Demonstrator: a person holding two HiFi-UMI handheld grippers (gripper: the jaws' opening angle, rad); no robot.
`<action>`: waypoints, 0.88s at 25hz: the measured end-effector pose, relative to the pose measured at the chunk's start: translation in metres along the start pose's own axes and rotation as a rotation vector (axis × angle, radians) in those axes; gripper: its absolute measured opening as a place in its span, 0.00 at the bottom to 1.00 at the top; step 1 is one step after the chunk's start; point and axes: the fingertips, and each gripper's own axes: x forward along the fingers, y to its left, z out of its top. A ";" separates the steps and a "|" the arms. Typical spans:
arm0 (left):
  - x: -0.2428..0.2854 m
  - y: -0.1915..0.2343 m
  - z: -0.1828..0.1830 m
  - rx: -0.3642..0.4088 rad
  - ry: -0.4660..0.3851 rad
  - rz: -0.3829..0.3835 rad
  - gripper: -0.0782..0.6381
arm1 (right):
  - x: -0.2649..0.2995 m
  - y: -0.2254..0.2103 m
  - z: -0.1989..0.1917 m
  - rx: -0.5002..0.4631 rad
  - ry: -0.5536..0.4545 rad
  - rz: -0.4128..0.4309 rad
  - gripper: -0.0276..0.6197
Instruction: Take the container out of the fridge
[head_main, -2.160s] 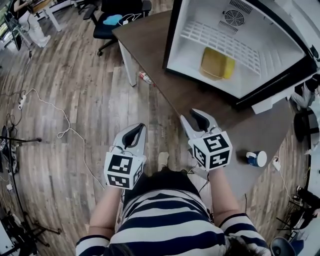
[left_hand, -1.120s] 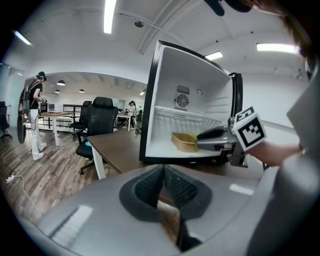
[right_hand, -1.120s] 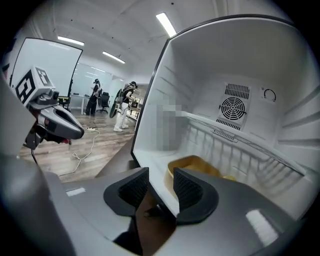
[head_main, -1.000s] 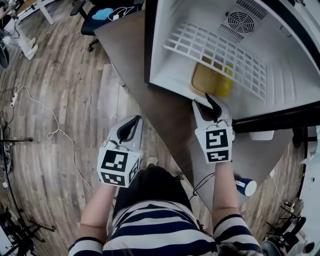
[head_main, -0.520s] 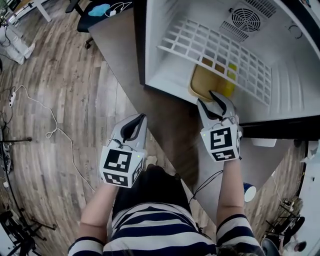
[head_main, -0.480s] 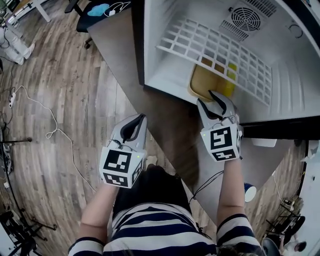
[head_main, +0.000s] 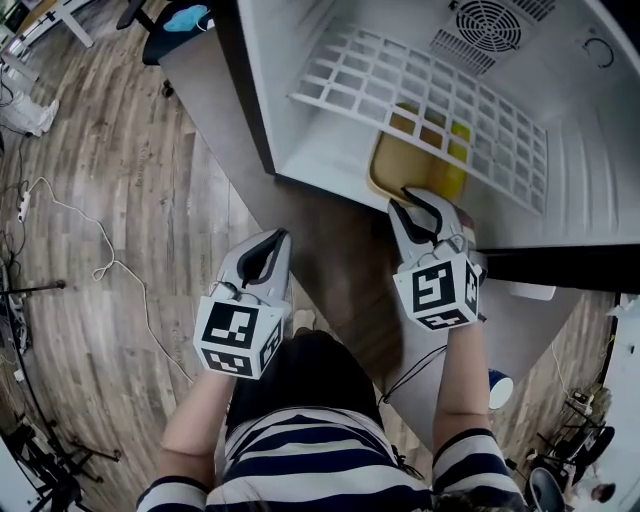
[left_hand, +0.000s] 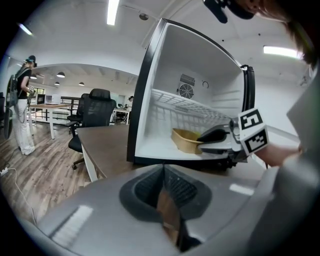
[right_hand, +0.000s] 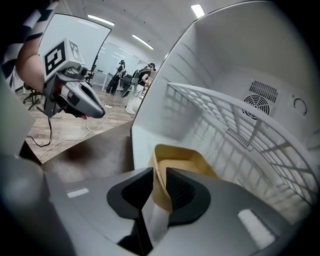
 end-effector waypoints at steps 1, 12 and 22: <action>0.001 -0.001 0.000 0.002 0.002 0.001 0.11 | 0.000 0.000 0.000 -0.012 -0.008 0.004 0.15; -0.001 0.000 0.004 0.022 0.000 0.020 0.11 | 0.001 0.010 0.007 -0.075 -0.052 0.047 0.08; -0.033 0.020 0.009 0.015 -0.032 0.055 0.11 | -0.017 0.030 0.025 -0.086 -0.077 0.044 0.07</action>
